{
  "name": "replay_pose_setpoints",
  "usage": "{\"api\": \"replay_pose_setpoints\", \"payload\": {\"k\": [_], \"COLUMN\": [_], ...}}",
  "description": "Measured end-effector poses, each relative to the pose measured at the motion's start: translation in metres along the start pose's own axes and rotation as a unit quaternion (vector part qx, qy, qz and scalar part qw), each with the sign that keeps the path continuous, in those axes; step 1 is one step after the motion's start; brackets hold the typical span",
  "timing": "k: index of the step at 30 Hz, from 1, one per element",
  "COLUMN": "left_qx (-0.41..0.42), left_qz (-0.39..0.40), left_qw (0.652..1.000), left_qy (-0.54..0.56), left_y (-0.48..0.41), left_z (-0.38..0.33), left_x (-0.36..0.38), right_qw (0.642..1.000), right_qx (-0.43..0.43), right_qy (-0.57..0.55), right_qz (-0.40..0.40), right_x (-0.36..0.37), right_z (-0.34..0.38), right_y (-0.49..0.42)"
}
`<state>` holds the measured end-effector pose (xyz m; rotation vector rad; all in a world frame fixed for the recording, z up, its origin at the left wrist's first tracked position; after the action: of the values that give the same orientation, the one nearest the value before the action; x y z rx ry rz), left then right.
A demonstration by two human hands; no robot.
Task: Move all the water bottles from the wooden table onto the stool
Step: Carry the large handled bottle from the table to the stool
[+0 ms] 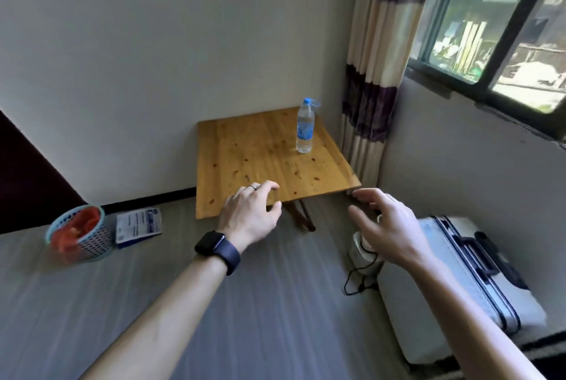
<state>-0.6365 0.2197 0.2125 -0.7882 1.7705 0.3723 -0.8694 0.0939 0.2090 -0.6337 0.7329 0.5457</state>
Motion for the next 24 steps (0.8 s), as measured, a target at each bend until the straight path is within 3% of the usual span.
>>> {"api": "replay_pose_setpoints", "payload": {"k": [12,24], "left_qx": [-0.059,-0.076], "left_qz": [0.032,0.124], "left_qw": [0.998,0.989], "left_qy": [-0.002,0.013], "left_y": [-0.237,-0.511], "left_z": [0.005,0.034], "left_x": [0.071,0.205], "right_qw": [0.997,0.982], "right_qx": [-0.005,0.137], "right_qy": [-0.039,-0.079], "right_qz": [0.073,0.099], "right_x": [0.056,0.170], "right_z": [-0.084,-0.189], "right_y": [-0.250,-0.504]}}
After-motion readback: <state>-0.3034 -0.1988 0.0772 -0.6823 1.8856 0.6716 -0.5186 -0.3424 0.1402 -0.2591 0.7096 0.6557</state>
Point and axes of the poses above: each hand's wrist, its own y-axis away from the middle knuckle, its own x-axis out of the palm, z = x × y, the point moved 3 cm from there along -y, towards the middle knuckle, and after that the axes turned 12 degrees about -x, right-handed, at the moved point
